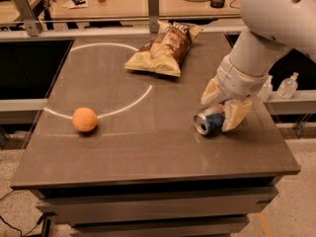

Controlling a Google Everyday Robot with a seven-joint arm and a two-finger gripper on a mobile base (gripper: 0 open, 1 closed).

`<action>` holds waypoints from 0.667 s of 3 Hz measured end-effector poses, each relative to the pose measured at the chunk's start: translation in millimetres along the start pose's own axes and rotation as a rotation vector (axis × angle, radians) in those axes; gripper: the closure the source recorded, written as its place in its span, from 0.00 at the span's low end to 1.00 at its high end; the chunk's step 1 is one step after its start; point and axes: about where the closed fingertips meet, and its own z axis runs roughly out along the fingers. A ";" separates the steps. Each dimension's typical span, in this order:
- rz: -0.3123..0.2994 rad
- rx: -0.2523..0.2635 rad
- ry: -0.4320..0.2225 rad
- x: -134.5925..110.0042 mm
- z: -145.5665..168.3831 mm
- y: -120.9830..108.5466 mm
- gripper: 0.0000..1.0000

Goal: Place redbull can upright

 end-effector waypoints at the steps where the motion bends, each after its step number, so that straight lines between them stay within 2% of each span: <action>1: 0.001 -0.017 0.018 0.2 2.2 0.8 0.65; 2: 0.030 -0.005 0.062 -1.7 -10.2 -2.9 0.90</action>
Offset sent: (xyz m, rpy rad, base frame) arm 0.0026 0.0018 0.0284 -0.1028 -0.0367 -0.0924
